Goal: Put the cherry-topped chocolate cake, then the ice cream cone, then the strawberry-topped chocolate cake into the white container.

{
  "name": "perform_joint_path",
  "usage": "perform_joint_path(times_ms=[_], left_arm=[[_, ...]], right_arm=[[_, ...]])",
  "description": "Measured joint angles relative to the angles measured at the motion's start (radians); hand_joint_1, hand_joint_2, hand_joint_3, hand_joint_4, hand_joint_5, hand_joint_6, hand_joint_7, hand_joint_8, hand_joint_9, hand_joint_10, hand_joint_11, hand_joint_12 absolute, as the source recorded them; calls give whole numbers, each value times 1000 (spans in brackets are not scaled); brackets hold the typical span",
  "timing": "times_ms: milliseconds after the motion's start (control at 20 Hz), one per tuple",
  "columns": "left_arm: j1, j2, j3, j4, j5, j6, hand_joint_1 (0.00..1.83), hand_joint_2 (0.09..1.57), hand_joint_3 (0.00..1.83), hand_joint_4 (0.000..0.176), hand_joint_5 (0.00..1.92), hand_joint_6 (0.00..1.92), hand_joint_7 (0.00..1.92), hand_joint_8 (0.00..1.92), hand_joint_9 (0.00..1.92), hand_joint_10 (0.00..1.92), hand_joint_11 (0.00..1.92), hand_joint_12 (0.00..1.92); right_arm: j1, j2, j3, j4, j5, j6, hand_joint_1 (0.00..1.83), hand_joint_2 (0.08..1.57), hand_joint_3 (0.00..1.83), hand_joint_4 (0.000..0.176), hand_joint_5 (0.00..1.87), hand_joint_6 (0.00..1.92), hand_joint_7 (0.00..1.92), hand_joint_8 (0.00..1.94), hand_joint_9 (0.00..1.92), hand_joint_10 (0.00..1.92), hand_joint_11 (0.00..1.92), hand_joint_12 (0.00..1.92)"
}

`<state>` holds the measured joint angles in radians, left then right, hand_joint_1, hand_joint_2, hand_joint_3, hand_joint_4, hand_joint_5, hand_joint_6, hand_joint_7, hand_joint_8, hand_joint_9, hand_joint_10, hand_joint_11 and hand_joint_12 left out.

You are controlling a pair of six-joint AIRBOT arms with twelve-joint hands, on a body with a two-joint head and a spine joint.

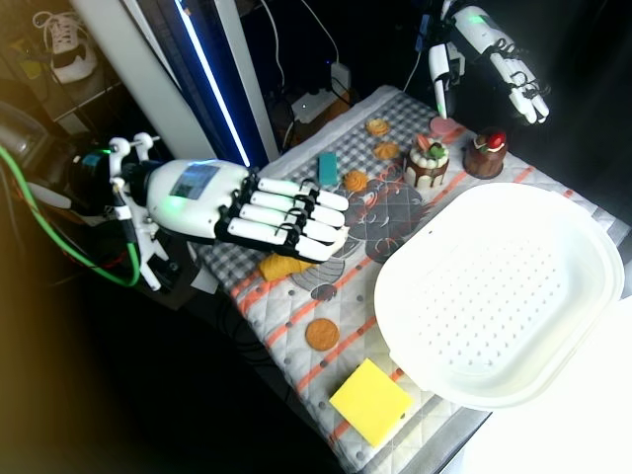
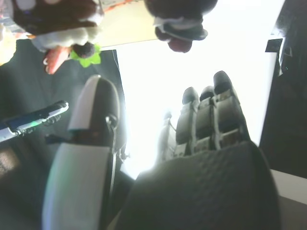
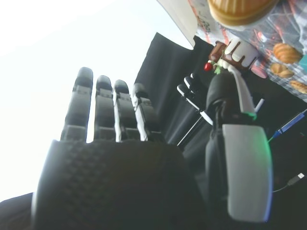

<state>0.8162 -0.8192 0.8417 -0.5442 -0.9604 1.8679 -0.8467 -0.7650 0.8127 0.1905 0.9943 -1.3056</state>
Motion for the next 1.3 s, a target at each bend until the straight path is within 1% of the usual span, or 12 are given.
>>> perform_joint_path(times_ms=[100,250,500,850,900,950,1000,1050,1100,1150,1200,1300], left_arm=[[-3,-2,0,-25,7,58,862,1163,0,0,0,0,0,0,0,0,0,309],[-30,-25,6,-67,20,171,926,1135,0,0,19,2,0,0,0,0,0,344],[-68,-80,73,-176,106,282,1015,1135,0,0,24,2,0,0,0,0,0,817],[-86,-132,149,-252,191,291,1157,1133,0,0,178,10,75,10,200,56,0,1518],[-87,-138,155,-254,202,290,1167,1138,0,0,279,7,255,11,266,592,105,1695],[-90,-146,163,-258,206,290,1174,1146,0,0,372,14,407,50,301,949,197,1753],[-92,-148,168,-258,208,290,1292,1177,2,0,649,138,726,1034,601,1287,531,1877],[-96,-149,171,-261,207,288,1234,1214,10,0,651,1013,846,1331,840,1537,848,1912],[-100,-149,174,-260,205,289,1139,1222,5,0,734,1278,794,1611,883,1826,1039,1919],[-101,-149,174,-260,204,289,1117,1232,4,0,735,1363,806,1859,1008,1902,1198,1921],[-101,-149,169,-258,206,290,1141,1275,11,0,643,1409,731,1675,767,1917,986,1921],[-102,-149,155,-256,208,294,1106,1243,0,0,724,1391,644,1848,835,1921,1043,1921]], right_arm=[[0,-5,3,4,0,3,334,1264,20,0,0,0,0,0,0,0,0,0],[0,-6,3,2,1,7,371,1267,11,0,0,0,0,0,0,0,0,0],[-12,-6,3,7,1,19,400,1279,6,0,0,0,0,0,0,0,0,0],[-26,-8,3,12,10,27,400,1271,0,0,0,0,0,0,0,0,0,0],[-26,-8,3,15,6,28,396,1272,0,0,0,0,0,0,0,0,0,0],[-26,-8,3,17,6,29,392,1272,0,0,0,0,0,0,0,0,0,0],[-26,-8,3,17,8,29,368,1273,1,0,0,0,0,0,0,0,0,0],[-26,-8,3,17,8,29,363,1270,0,0,0,0,0,0,0,0,0,0],[-27,-8,3,18,8,29,364,1272,0,0,0,0,0,0,0,0,0,0],[-32,-8,3,18,12,29,347,1265,0,0,0,0,0,0,0,0,0,0],[-34,-8,3,19,11,30,341,1265,0,0,0,0,0,0,0,0,0,0],[-34,-11,3,22,11,31,400,1271,0,0,0,0,0,0,0,0,0,0]])
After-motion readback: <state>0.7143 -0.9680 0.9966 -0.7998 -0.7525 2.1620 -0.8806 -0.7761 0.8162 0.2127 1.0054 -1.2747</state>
